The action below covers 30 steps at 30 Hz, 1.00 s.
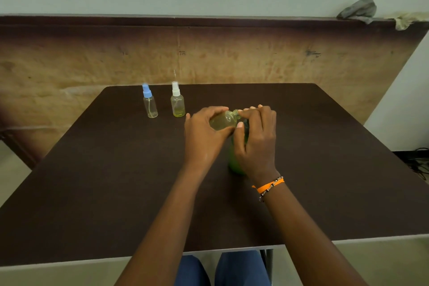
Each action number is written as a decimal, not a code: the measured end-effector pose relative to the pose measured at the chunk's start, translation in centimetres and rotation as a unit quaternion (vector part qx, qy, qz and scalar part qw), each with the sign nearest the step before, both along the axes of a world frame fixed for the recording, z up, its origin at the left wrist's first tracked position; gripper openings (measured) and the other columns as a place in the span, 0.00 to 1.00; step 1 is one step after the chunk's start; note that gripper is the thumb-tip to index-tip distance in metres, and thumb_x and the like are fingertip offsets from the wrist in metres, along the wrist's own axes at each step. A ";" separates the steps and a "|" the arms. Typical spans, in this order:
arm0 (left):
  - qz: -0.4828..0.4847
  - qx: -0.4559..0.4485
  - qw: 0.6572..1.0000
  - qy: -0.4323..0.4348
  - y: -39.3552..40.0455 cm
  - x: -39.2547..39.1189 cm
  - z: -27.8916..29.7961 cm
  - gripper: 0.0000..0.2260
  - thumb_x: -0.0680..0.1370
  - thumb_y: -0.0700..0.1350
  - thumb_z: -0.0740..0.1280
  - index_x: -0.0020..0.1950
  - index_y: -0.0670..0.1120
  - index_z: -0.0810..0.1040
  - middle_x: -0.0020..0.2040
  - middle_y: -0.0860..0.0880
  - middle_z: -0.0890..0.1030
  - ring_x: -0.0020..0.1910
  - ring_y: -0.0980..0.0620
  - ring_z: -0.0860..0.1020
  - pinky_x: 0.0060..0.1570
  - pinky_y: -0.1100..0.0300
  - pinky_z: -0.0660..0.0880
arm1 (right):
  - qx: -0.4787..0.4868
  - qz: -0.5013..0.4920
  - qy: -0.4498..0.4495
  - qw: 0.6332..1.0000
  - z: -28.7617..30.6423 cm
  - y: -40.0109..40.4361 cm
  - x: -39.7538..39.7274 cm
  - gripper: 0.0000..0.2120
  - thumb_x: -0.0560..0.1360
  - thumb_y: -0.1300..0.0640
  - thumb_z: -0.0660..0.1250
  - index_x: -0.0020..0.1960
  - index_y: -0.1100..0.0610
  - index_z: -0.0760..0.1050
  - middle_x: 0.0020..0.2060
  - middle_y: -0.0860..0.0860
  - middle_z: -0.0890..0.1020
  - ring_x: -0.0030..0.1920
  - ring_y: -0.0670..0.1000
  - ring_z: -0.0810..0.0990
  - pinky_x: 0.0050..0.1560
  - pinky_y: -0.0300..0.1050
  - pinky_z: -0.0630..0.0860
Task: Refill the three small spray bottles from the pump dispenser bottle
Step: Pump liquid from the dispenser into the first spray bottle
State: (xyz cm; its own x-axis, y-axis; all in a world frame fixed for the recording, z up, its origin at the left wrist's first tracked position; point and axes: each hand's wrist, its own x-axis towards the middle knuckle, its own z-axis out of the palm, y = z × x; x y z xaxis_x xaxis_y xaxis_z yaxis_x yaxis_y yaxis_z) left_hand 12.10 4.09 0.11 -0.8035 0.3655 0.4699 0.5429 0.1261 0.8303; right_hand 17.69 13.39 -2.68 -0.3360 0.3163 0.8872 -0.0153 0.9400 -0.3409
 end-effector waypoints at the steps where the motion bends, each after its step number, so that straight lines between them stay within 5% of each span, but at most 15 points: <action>1: 0.002 -0.002 1.000 0.002 0.1 0.0 0.0 0.16 0.64 0.47 0.76 0.52 0.51 0.82 0.49 0.55 0.83 0.52 0.56 0.80 0.64 0.41 0.69 | 0.003 -0.004 -0.001 1.000 -0.2 0.1 -0.1 0.12 0.73 0.63 0.57 0.47 0.68 0.76 0.44 0.63 0.76 0.46 0.58 0.72 0.54 0.48 0.70; 11: 0.006 -0.013 1.000 0.016 -0.4 -0.1 0.3 0.18 0.64 0.48 0.78 0.52 0.50 0.82 0.49 0.54 0.83 0.51 0.57 0.80 0.64 0.42 0.69 | 0.003 0.008 0.000 1.000 1.1 0.2 -0.1 0.12 0.69 0.65 0.55 0.45 0.67 0.76 0.41 0.61 0.75 0.44 0.56 0.69 0.51 0.48 0.69; 18: 0.014 -0.018 1.000 0.021 -0.5 -0.2 -0.1 0.19 0.63 0.48 0.78 0.52 0.51 0.82 0.50 0.54 0.83 0.51 0.57 0.80 0.63 0.42 0.70 | 0.027 -0.007 -0.008 1.000 -0.2 0.3 -0.4 0.14 0.66 0.67 0.56 0.46 0.69 0.77 0.42 0.62 0.76 0.44 0.60 0.71 0.58 0.47 0.68; 26: 0.007 0.001 1.000 0.009 -0.5 -0.1 0.4 0.19 0.63 0.55 0.72 0.51 0.52 0.82 0.48 0.55 0.83 0.50 0.59 0.80 0.62 0.43 0.71 | 0.012 -0.013 -0.011 1.000 1.3 -0.4 -0.1 0.09 0.73 0.62 0.59 0.43 0.66 0.75 0.40 0.60 0.74 0.43 0.54 0.69 0.45 0.45 0.68; 30: 0.006 0.006 1.000 0.013 -0.4 0.0 0.0 0.18 0.63 0.52 0.73 0.51 0.50 0.82 0.47 0.54 0.83 0.49 0.58 0.80 0.61 0.43 0.71 | 0.028 -0.029 0.008 0.999 0.3 0.3 -0.7 0.10 0.75 0.63 0.59 0.43 0.67 0.76 0.40 0.62 0.76 0.41 0.59 0.73 0.50 0.50 0.72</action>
